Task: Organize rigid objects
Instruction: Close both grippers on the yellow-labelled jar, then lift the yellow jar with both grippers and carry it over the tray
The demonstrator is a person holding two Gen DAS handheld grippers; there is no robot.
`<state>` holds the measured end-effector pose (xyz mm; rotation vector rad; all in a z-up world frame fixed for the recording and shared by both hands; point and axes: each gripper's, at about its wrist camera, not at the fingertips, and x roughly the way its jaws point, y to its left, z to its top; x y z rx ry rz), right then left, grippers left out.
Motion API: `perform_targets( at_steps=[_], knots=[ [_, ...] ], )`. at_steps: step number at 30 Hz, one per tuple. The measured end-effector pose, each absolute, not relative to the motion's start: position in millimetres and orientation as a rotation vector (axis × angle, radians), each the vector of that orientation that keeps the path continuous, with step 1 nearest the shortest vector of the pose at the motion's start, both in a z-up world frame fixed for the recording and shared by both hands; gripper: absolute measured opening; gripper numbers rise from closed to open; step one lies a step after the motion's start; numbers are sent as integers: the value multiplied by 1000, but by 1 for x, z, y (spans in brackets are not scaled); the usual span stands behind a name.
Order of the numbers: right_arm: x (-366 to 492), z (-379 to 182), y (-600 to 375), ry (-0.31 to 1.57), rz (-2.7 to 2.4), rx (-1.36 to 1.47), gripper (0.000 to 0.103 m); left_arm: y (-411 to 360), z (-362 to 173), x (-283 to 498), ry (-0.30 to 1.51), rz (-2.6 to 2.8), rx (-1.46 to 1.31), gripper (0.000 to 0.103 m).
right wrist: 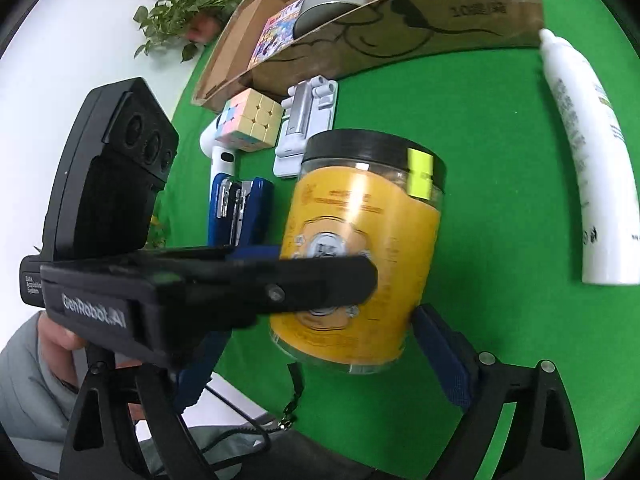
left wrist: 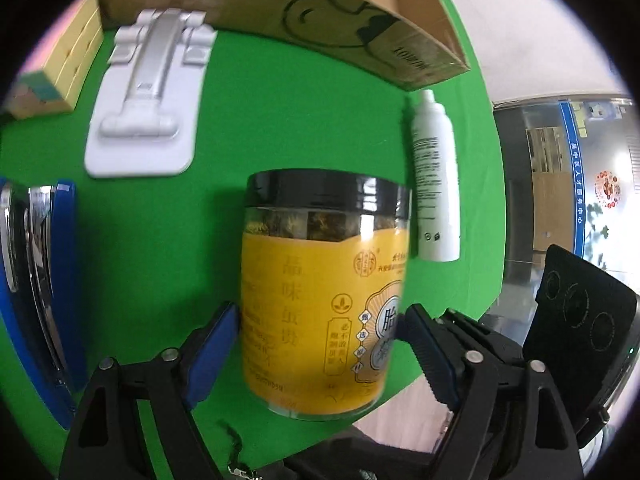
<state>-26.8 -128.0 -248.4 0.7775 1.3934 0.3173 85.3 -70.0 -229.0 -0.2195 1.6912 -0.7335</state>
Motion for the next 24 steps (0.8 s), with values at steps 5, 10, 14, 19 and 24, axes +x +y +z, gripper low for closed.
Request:
perform_targets(
  at_steps=[5, 10, 14, 19, 24],
  knots=[
    [-21, -272, -134, 1466, 256, 869, 83, -65, -233, 87, 1695, -752, -260, 80],
    [-17, -250, -127, 1449, 241, 805, 83, -65, -208, 86, 1649, -750, -239, 80],
    [-22, -200, -140, 1357, 238, 764, 83, -74, -156, 82, 1547, -786, -199, 80],
    [-25, -126, -174, 1206, 216, 733, 83, -101, -80, 86, 1390, -818, -148, 80],
    [-15, -57, -213, 1078, 196, 685, 83, -130, -22, 105, 1255, -845, -141, 80]
  ],
)
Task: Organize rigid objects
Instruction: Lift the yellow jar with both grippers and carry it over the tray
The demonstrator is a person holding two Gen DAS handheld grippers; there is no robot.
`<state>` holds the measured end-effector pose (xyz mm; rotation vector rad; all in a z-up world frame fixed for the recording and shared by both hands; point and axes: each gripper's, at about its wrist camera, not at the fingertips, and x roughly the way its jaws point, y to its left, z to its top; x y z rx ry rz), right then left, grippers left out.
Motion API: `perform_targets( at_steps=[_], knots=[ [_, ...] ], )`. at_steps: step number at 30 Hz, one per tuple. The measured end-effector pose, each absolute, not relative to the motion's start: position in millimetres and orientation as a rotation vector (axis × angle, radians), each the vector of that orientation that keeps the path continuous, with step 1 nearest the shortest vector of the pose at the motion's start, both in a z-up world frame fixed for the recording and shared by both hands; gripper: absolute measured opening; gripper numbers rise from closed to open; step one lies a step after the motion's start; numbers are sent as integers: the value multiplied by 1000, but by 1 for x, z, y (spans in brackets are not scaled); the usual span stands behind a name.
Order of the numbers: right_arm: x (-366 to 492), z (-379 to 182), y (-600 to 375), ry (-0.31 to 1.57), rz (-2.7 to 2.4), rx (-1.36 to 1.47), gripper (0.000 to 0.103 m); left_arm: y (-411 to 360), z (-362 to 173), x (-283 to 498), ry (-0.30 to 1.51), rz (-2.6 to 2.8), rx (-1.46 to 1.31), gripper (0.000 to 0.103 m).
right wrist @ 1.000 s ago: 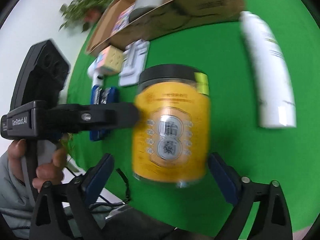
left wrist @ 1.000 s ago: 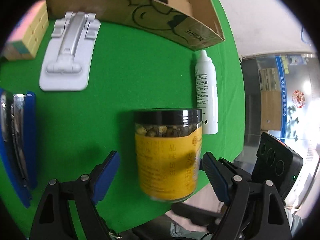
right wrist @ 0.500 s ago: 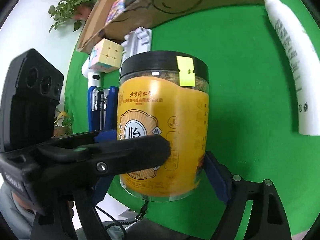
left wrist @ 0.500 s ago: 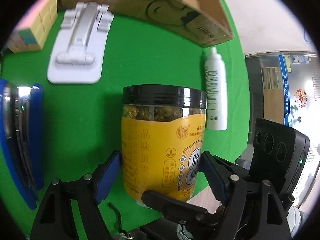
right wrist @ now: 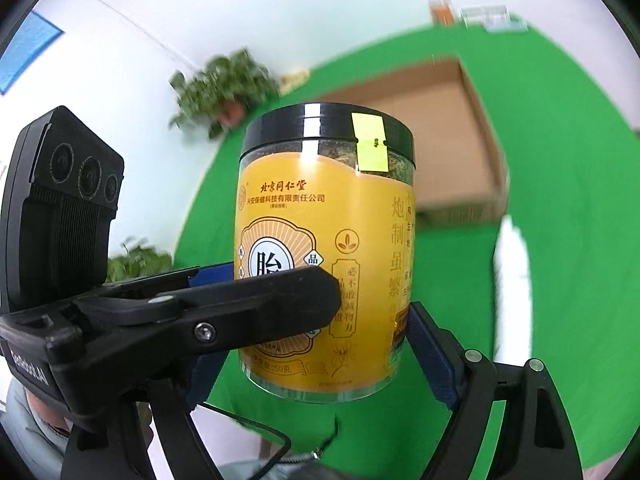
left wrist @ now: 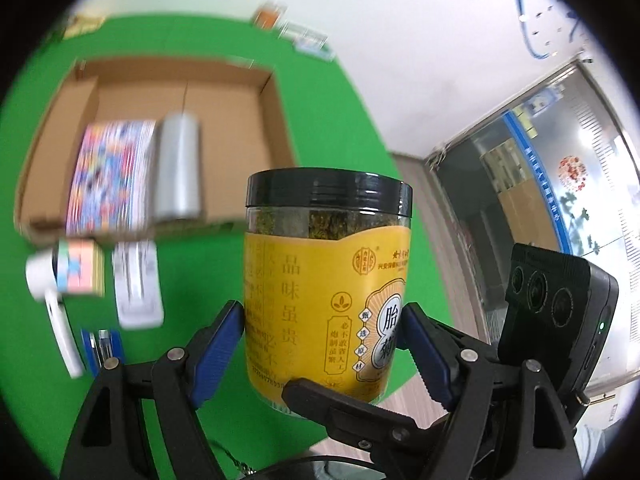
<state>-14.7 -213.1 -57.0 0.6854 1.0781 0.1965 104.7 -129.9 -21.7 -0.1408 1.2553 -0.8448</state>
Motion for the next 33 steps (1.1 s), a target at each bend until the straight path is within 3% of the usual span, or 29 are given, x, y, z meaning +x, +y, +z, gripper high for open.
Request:
perform_targets(
  at_steps=[4, 9, 21, 33],
  knots=[
    [5, -23, -233, 1026, 189, 655, 83, -136, 3, 121, 1188, -864, -126, 80],
    [50, -25, -237, 1040, 192, 633, 83, -135, -4, 159, 1196, -860, -153, 80],
    [172, -123, -238, 1222, 145, 666, 82, -154, -91, 259, 1368, -885, -223, 80],
    [220, -233, -263, 1417, 9, 615, 82, -181, -162, 282, 1492, -847, -209, 74]
  ],
)
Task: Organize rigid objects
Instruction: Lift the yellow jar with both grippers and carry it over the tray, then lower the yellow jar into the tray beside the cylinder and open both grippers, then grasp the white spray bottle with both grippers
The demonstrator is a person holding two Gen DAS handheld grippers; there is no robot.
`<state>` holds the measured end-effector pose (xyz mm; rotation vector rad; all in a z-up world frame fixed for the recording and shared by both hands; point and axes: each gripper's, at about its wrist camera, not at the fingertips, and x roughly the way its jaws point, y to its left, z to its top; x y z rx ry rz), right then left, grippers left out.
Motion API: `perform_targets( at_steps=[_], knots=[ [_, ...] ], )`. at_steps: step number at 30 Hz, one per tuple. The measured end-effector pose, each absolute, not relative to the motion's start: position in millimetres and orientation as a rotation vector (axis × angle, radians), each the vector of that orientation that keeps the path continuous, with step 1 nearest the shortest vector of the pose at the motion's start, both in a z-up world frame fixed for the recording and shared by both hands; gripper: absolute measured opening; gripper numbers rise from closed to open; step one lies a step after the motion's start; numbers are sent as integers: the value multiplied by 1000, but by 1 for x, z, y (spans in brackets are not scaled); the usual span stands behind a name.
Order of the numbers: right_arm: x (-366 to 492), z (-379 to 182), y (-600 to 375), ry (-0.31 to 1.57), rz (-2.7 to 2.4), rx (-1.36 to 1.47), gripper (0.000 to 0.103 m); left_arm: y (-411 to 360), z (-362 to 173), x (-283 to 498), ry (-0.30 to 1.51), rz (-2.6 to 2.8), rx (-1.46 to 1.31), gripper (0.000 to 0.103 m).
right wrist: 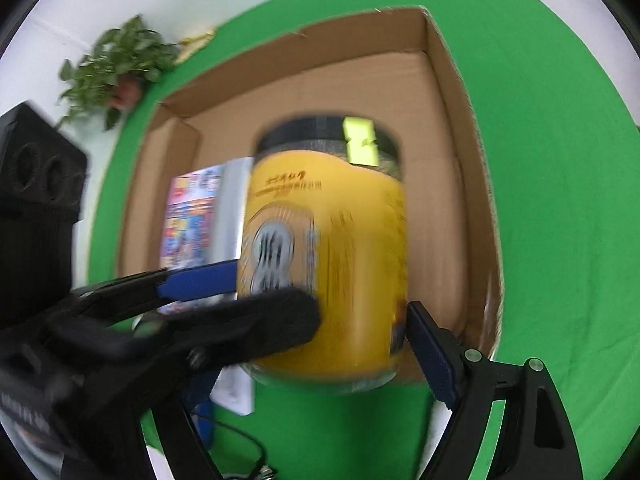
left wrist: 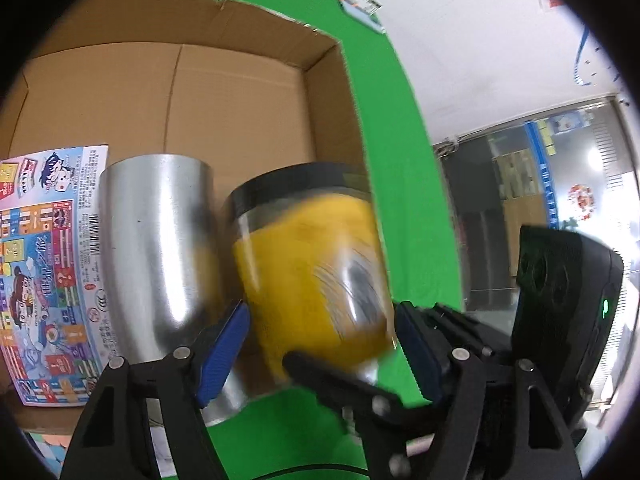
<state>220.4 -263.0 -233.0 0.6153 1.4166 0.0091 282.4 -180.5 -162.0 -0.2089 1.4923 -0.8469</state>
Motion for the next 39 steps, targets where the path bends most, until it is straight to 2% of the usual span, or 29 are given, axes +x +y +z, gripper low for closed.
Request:
perform_targets(
  at_steps=[7, 12, 20, 22, 23, 24, 25, 26, 28, 29, 30, 31, 32, 33, 37, 39],
  knots=[
    [220, -273, -253, 1501, 23, 614, 82, -147, -148, 273, 1458, -734, -150, 76],
    [212, -274, -238, 1498, 70, 581, 87, -106, -120, 257, 1400, -602, -171, 76],
    [172, -190, -242, 1317, 179, 503, 88, -65, -43, 200, 1064, -294, -151, 80],
    [160, -168, -245, 1265, 144, 483, 88, -65, -29, 190, 1050, -242, -138, 79],
    [149, -153, -250, 1212, 136, 489, 83, -61, -27, 188, 1056, -225, -129, 73],
    [140, -143, -251, 1165, 146, 491, 57, -63, -22, 182, 1048, -239, -122, 57],
    [132, -131, -250, 1126, 156, 471, 40, -67, -17, 176, 1040, -285, -111, 10],
    [125, -118, -250, 1118, 141, 434, 22, -72, -15, 171, 1059, -326, -99, 1],
    [115, -106, -251, 1092, 95, 431, 23, -75, -10, 164, 1047, -370, -107, 1],
    [108, -98, -254, 1071, 78, 447, 35, -77, -6, 158, 1027, -383, -117, 2],
    [100, -91, -257, 1062, 51, 446, 77, -79, -4, 153, 1012, -382, -117, 7],
    [95, -87, -260, 1057, 31, 441, 100, -80, -3, 151, 1010, -366, -103, 41],
    [86, -84, -262, 1019, 5, 442, 100, -83, -3, 150, 1024, -340, -81, 90],
    [79, -84, -265, 1004, -6, 443, 103, -83, -2, 147, 1018, -315, -70, 99],
    [52, -107, -276, 1108, -56, 480, 102, -69, 4, 132, 944, -318, -10, 101],
    [44, -143, -279, 1208, -95, 537, 102, -57, 2, 124, 954, -323, 4, 101]
  ],
)
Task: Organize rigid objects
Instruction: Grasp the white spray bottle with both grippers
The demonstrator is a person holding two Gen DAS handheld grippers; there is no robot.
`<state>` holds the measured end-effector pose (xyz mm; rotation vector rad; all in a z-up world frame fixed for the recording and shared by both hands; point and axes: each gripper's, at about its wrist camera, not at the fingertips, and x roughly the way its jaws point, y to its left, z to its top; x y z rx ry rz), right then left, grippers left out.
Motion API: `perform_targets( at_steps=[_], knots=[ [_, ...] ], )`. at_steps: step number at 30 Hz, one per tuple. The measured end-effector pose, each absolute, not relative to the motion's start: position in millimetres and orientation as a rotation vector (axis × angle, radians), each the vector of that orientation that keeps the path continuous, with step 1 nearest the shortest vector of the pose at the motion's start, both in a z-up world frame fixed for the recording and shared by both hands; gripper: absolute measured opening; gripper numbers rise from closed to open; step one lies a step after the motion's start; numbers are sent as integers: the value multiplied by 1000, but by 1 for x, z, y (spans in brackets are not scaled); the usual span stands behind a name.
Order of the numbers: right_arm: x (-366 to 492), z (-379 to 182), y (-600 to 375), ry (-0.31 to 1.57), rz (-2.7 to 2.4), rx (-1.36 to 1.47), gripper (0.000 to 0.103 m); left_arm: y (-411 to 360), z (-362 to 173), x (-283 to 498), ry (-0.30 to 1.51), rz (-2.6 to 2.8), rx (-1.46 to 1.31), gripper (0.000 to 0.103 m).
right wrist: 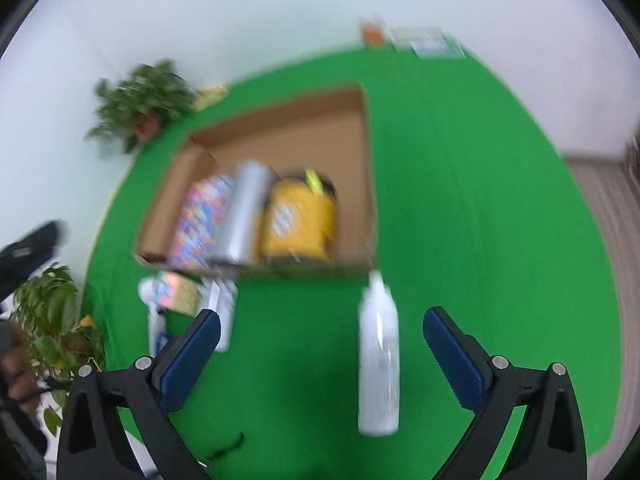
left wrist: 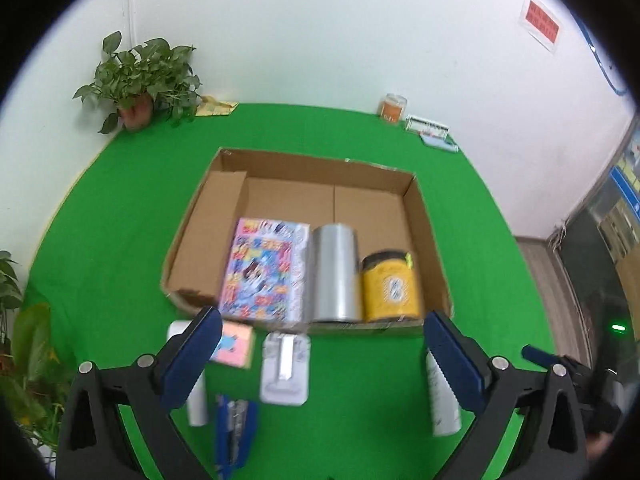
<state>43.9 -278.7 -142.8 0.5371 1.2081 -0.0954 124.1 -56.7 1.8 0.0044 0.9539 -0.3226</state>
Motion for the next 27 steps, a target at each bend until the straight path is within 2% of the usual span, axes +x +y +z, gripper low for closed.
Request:
perform_targets(
  at_steps=[1, 3, 4, 8, 10, 11, 14, 17, 19, 20, 21, 23, 27],
  knots=[
    [42, -160, -277, 1264, -111, 544, 100, -46, -3, 119, 962, -328, -3, 101],
    [37, -207, -269, 1406, -148, 559, 76, -32, -13, 113, 997, -330, -27, 101],
    [34, -231, -266, 1471, -164, 573, 71, -25, -20, 111, 1026, -326, -41, 101],
    [24, -289, -262, 1574, -244, 560, 69, 4, -43, 98, 1140, -338, -92, 101],
    [21, -303, -262, 1569, -222, 601, 58, 16, -50, 93, 1167, -330, -89, 101],
    [20, -311, -258, 1575, -203, 602, 46, 20, -51, 91, 1171, -326, -92, 101],
    [18, -311, -241, 1559, -179, 470, 43, 31, -56, 89, 1181, -327, -120, 101],
    [7, -309, -220, 1574, -152, 416, 43, 31, -62, 91, 1199, -354, -139, 101],
    [-6, -304, -196, 1566, -77, 365, 46, 25, -68, 95, 1216, -392, -152, 101],
    [-12, -301, -183, 1561, -30, 338, 55, 22, -72, 96, 1226, -410, -158, 101],
    [-17, -299, -178, 1560, -13, 346, 72, 18, -76, 97, 1238, -427, -164, 101],
    [-27, -293, -181, 1517, -40, 434, 88, 7, -89, 98, 1276, -463, -173, 101],
    [-25, -290, -185, 1488, -9, 563, 88, -22, -120, 99, 1382, -549, -178, 101]
  ],
)
